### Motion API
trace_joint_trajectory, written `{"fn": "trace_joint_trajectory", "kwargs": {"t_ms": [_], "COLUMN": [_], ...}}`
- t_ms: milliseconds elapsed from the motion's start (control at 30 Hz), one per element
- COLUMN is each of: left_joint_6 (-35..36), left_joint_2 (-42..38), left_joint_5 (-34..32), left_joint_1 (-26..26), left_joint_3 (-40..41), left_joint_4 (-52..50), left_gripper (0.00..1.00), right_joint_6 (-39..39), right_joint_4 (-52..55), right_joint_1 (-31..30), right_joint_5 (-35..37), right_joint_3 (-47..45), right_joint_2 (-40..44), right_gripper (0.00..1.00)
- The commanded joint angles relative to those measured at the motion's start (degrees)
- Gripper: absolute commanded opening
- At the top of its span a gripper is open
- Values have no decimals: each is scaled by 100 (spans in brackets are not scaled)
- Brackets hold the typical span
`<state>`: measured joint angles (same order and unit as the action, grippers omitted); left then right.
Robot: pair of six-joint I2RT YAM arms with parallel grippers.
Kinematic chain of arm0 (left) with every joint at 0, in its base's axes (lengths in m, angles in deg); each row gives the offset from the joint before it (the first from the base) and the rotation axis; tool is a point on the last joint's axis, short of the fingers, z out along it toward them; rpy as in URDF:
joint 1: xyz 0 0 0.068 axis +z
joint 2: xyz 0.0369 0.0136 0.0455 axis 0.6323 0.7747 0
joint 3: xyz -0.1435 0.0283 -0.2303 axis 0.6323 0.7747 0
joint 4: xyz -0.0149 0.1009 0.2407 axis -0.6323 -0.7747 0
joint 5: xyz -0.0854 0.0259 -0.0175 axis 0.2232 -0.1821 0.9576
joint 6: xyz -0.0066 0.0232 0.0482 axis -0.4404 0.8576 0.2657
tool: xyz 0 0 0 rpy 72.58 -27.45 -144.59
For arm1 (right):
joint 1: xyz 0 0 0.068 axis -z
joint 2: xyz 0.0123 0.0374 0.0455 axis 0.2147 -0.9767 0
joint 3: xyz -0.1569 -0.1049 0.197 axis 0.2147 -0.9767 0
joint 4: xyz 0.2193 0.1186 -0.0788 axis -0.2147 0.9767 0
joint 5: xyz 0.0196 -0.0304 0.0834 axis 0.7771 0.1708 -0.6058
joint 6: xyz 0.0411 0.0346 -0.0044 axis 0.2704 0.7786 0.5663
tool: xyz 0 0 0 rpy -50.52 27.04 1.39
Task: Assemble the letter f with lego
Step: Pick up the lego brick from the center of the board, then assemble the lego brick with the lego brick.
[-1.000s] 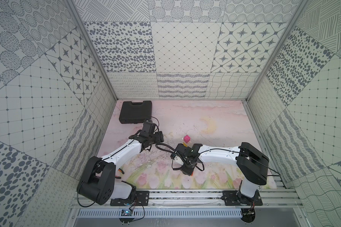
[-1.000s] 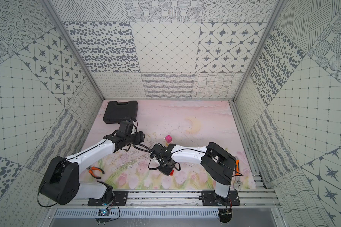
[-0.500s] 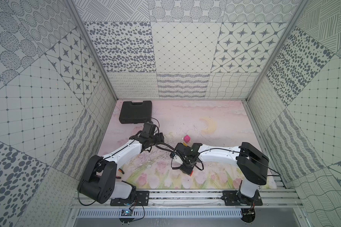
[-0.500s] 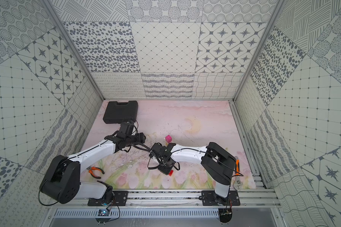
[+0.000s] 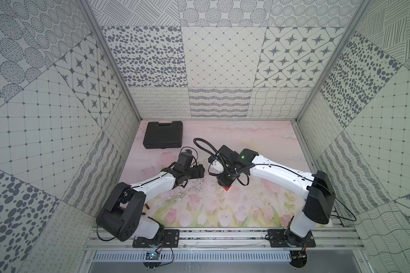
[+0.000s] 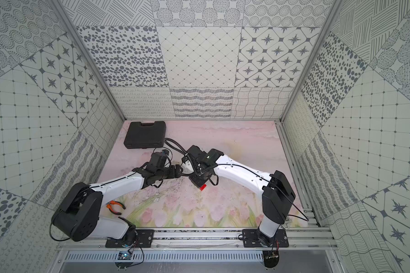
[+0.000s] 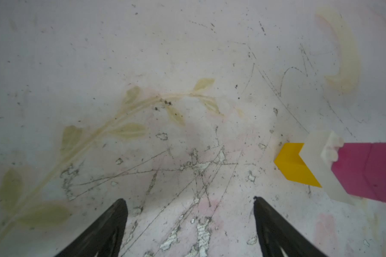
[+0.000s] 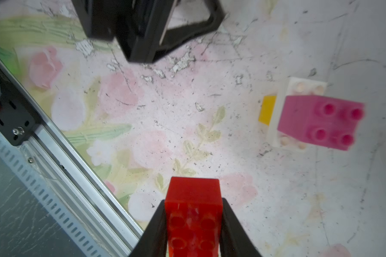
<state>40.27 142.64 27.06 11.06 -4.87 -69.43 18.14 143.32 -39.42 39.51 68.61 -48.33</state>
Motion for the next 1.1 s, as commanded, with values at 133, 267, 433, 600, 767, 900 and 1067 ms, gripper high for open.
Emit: {"fn": "trace_joint_trajectory", "kwargs": {"t_ms": [133, 267, 433, 600, 767, 900, 1067], "left_joint_6": [412, 476, 494, 472, 393, 371, 378], "left_joint_2": [176, 227, 347, 472, 597, 621, 646], "left_joint_5": [211, 277, 497, 648, 679, 675, 698], "left_joint_1": [-335, -366, -409, -438, -462, -470, -476], "left_joint_3": [181, 107, 35, -12, -30, -30, -61], "left_joint_4": [1401, 1480, 1641, 1686, 1701, 1702, 1695], "left_gripper": [90, 90, 89, 88, 87, 86, 86], "right_joint_6": [-7, -156, -265, -387, -475, -551, -599], "right_joint_4": [1275, 1788, 2166, 2191, 2260, 2364, 2389], "right_joint_1": [496, 710, 832, 896, 1005, 1082, 1102], "right_joint_5": [112, 190, 313, 313, 220, 202, 212], "right_joint_3": [1428, 2144, 2704, 2980, 3209, 3376, 3544], "right_joint_2": [-478, -976, -1546, -1837, -2099, -2302, -2484], "right_gripper": [35, 35, 35, 35, 35, 35, 35]}}
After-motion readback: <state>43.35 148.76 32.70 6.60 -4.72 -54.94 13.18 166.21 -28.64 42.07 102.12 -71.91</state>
